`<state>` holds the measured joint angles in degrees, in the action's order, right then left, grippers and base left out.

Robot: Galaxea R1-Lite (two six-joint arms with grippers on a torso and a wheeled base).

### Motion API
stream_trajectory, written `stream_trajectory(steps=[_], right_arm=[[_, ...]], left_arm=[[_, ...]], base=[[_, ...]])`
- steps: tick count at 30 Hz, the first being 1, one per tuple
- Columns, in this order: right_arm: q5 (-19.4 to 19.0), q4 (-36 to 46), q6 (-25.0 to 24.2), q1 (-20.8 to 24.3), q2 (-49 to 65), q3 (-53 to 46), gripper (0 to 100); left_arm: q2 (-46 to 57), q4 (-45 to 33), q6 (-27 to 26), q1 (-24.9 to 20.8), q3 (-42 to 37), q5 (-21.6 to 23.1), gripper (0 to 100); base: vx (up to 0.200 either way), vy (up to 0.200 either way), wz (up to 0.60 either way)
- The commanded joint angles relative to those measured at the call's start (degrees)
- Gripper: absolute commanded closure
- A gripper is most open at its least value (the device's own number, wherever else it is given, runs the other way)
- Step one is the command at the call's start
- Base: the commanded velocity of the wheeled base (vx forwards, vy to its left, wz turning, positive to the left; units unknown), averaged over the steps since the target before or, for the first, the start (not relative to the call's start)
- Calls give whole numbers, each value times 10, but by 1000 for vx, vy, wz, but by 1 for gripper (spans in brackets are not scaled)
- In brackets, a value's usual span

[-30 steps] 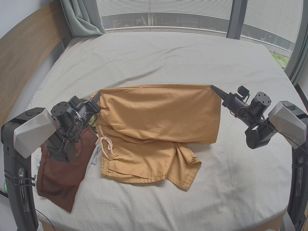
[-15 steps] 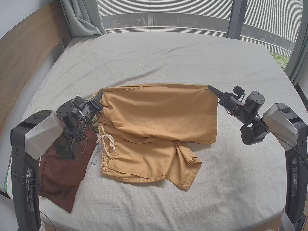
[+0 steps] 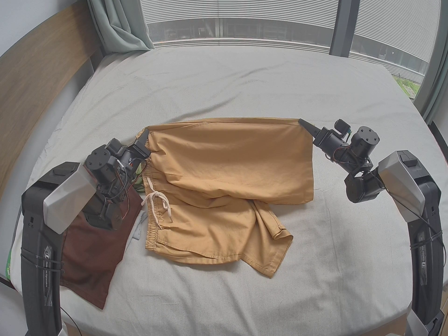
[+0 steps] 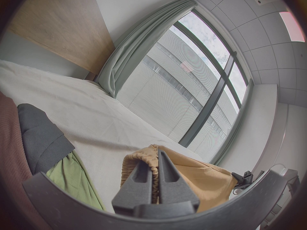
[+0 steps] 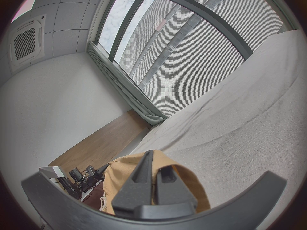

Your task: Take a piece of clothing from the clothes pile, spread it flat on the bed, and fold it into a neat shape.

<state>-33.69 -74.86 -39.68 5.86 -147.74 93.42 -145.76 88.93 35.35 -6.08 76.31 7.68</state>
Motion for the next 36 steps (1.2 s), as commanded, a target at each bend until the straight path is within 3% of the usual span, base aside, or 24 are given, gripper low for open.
stream_trajectory(steps=[1, 17, 18, 23, 24, 31, 36], right_arm=[[-1, 1, 0, 1, -9, 12, 100], [2, 34, 2, 7, -40, 80, 100], [4, 34, 3, 7, -43, 86, 100], [5, 34, 5, 6, -48, 91, 100], [6, 34, 5, 6, -48, 92, 0], [14, 32, 4, 6, -48, 91, 0], [14, 27, 4, 3, -38, 50, 0]], left_arm=[[-9, 0, 1, 1, 6, 0, 100], [-29, -2, 3, 10, 23, 8, 100], [-29, -2, 5, 10, 24, 8, 0], [-24, -2, 38, 4, 24, 4, 0], [-24, -2, 39, 4, 24, 4, 0], [-15, -2, 39, 2, 8, 3, 0], [19, -1, 39, 2, -58, 7, 0]], base=[[0, 0, 0], [0, 0, 0], [0, 0, 0], [0, 0, 0], [0, 0, 0], [0, 0, 0], [0, 0, 0]])
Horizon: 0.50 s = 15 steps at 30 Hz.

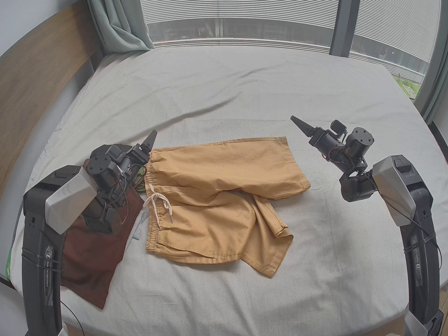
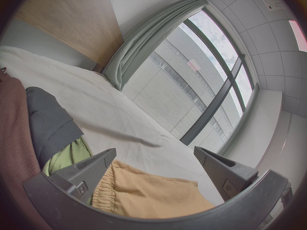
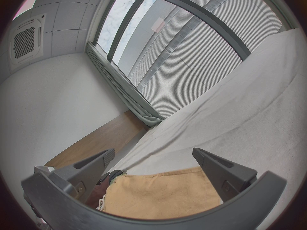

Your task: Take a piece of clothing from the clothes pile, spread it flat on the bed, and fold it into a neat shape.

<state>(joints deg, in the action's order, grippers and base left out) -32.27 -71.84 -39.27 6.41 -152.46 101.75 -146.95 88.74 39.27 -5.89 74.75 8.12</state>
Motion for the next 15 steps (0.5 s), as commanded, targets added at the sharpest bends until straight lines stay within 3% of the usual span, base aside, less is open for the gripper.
stream_trajectory(steps=[1, 7, 11, 15], right_arm=[[-1, -6, 1, -2, 13, -44, 0], [-1, -48, 1, 2, 59, -147, 0], [-2, -139, 1, 9, 95, -274, 0], [-3, -168, 9, 20, 137, -385, 0]], left_arm=[[33, 1, 0, 0, -47, 2, 0], [70, 2, -2, 4, -97, 3, 0], [116, 3, -4, 2, -172, 10, 0], [148, 3, -11, 1, -234, 31, 0]], base=[[0, 0, 0], [0, 0, 0], [0, 0, 0], [0, 0, 0]])
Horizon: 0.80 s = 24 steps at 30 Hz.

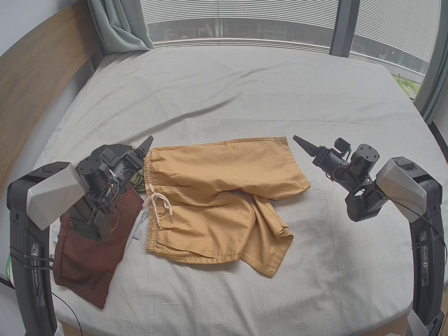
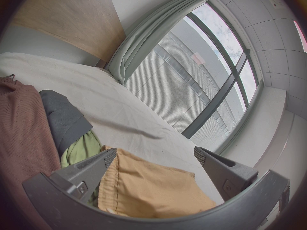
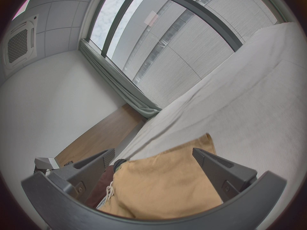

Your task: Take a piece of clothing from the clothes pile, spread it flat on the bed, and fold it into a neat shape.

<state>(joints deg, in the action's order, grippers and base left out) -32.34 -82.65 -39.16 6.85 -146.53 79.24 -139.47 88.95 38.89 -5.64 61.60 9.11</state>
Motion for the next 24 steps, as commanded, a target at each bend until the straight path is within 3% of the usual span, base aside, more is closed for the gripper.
stream_trajectory(steps=[1, 10, 17, 24], right_arm=[[-4, -59, 13, 17, 87, -180, 0], [-8, -59, 31, 33, 184, -305, 0], [-14, -59, 31, 49, 244, -371, 0], [-14, -59, 29, 77, 303, -455, 0]], left_arm=[[81, 1, -11, -2, -116, 26, 0], [195, 1, -30, 5, -257, 85, 0], [237, 1, -29, 21, -297, 94, 0], [294, 0, -36, 49, -345, 167, 0]], base=[[0, 0, 0], [0, 0, 0], [0, 0, 0], [0, 0, 0]])
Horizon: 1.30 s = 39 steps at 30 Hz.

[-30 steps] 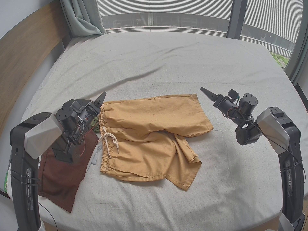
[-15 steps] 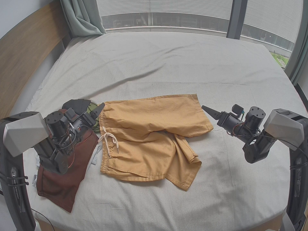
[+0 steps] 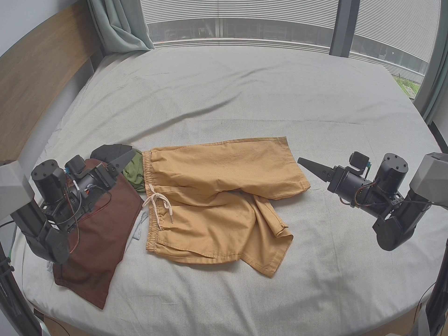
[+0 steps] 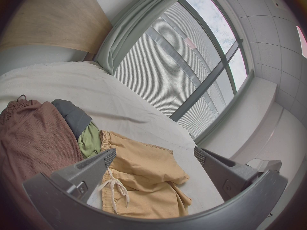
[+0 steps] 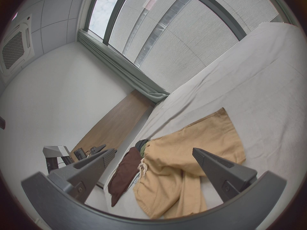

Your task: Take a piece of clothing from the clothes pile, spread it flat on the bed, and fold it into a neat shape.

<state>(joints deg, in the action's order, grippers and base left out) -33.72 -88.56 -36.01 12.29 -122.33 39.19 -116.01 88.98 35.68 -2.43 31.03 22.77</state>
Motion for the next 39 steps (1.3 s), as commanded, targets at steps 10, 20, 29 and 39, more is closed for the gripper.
stream_trajectory(steps=[10, 20, 29, 39], right_arm=[[-6, 1, 2, 27, 71, -76, 0], [-3, 1, 2, 31, 66, -79, 0], [1, 1, 2, 28, 44, -78, 0], [1, 1, 3, 29, 17, -77, 0]], left_arm=[[60, 0, -102, 57, -99, 142, 0], [56, 0, -128, 56, -113, 157, 0], [25, 0, -191, 52, -133, 161, 0], [11, 0, -207, 43, -143, 162, 0]], base=[[0, 0, 0], [0, 0, 0], [0, 0, 0], [0, 0, 0]])
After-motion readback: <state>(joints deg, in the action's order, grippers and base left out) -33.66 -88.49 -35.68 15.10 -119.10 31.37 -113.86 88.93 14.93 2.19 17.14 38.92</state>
